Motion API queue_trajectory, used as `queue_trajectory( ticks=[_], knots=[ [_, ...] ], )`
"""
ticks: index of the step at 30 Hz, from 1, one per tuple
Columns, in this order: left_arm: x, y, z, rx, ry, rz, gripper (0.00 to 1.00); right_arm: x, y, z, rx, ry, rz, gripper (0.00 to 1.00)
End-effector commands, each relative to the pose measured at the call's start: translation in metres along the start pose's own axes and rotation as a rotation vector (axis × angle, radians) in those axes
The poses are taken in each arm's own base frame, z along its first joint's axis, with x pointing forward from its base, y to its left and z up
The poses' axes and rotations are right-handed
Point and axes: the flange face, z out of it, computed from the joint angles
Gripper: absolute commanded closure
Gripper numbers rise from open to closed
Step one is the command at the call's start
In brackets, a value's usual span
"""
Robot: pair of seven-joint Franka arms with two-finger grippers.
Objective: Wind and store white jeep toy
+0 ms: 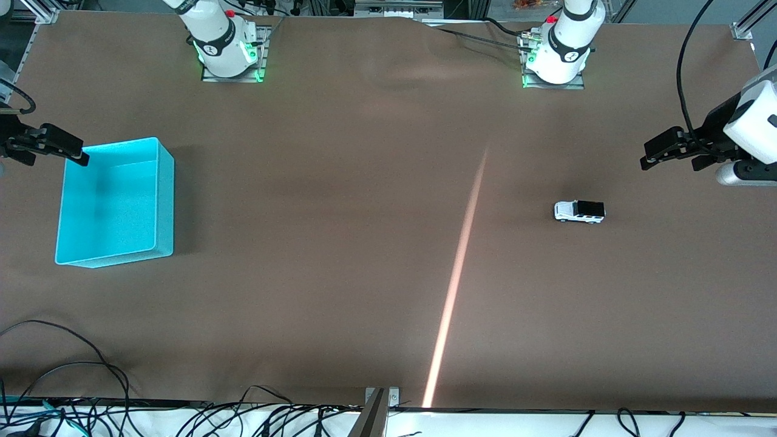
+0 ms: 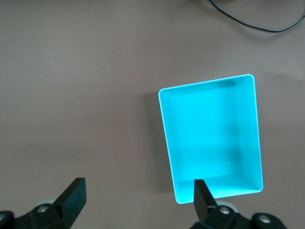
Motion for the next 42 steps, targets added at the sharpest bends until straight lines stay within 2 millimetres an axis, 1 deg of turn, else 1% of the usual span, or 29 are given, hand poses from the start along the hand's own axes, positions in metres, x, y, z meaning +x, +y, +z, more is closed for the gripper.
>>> queue_trajectory(
  ticks=[1, 6, 19, 27, 42],
  knots=[
    [-0.003, 0.001, -0.001, -0.008, -0.004, 0.004, 0.00, 0.002, -0.002, -0.005, 0.018, 0.005, -0.001, 0.00],
    [-0.003, 0.001, -0.001, -0.009, -0.004, 0.004, 0.00, 0.002, 0.001, -0.005, 0.016, 0.003, 0.002, 0.00],
    [-0.003, 0.001, 0.000, -0.007, -0.007, 0.002, 0.00, 0.001, -0.006, -0.010, 0.024, 0.011, -0.005, 0.00],
    [-0.003, 0.001, 0.001, -0.009, -0.009, 0.002, 0.00, 0.002, -0.005, -0.009, 0.022, 0.013, -0.004, 0.00],
    [0.002, 0.000, 0.013, -0.005, -0.033, 0.000, 0.00, 0.004, -0.003, -0.008, 0.023, 0.016, -0.001, 0.00]
  ],
)
